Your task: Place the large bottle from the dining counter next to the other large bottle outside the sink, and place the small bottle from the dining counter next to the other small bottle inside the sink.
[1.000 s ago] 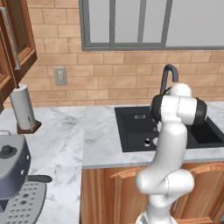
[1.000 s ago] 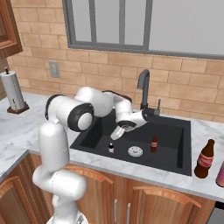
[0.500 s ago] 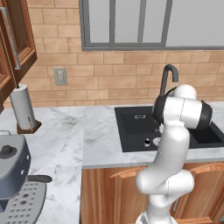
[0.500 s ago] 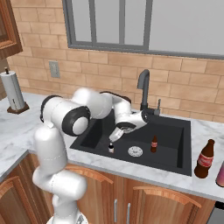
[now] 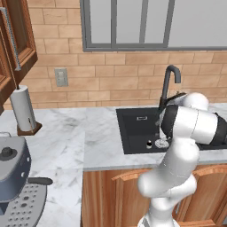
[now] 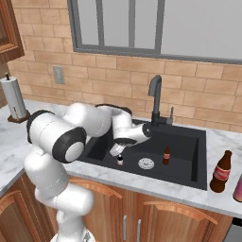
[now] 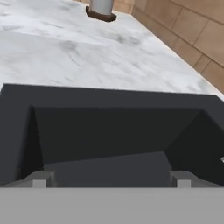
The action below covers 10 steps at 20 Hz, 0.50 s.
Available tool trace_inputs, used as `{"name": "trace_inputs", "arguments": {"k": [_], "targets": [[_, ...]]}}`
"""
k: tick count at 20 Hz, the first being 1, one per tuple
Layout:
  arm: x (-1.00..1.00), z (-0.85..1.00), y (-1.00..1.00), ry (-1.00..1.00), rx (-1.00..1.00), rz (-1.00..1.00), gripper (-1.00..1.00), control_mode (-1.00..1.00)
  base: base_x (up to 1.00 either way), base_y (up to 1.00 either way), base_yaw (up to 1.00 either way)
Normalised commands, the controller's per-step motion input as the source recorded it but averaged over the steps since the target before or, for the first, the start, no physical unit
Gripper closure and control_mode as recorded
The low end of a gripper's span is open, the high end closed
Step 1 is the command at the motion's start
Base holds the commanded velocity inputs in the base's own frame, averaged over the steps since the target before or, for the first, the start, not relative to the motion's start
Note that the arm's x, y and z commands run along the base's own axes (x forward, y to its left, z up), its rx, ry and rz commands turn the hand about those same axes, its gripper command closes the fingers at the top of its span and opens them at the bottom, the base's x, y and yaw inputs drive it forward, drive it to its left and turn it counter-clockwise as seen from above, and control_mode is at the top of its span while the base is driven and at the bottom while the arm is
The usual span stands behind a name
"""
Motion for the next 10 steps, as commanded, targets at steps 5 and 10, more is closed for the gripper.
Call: {"name": "trace_inputs", "arguments": {"k": [5, 10], "targets": [[-0.48, 0.14, 0.27, -0.10, -0.03, -0.06, -1.00, -1.00, 0.00, 0.00, 0.00], [-0.55, 0.22, 0.20, -0.11, -0.03, -0.06, -1.00, -1.00, 0.00, 0.00, 0.00]]}}
